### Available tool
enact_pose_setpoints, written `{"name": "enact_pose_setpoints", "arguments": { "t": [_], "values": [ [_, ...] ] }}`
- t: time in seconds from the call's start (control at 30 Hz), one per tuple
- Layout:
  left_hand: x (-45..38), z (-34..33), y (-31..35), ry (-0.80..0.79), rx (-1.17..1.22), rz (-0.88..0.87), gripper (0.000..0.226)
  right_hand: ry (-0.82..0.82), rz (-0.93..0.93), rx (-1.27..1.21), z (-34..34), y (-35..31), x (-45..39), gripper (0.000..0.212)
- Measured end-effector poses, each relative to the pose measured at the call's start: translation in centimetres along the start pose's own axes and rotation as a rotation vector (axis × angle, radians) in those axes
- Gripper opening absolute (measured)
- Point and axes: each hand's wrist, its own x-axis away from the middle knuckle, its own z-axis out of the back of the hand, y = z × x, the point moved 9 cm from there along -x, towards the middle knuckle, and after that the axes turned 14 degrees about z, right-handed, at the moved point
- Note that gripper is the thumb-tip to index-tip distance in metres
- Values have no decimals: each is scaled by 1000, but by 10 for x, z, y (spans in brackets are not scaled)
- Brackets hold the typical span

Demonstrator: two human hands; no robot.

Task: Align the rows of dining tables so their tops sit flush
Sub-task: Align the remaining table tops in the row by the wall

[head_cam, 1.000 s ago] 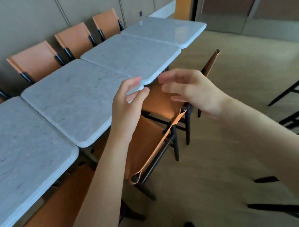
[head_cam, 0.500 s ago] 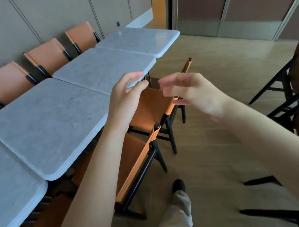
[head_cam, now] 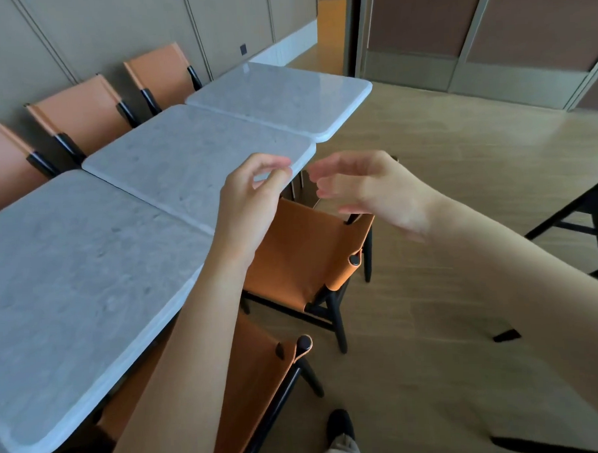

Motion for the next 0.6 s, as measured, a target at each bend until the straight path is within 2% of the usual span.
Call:
{"name": "enact_pose_setpoints", "arguments": {
  "t": [0.27, 0.6],
  "values": [
    [-66, -50, 12, -70, -66, 16, 15, 16, -50, -31, 47, 34, -58, 23],
    [-121, -101, 20, -41, -104, 45, 15, -29, -56, -43, 97, 70, -112, 21]
  ]
}}
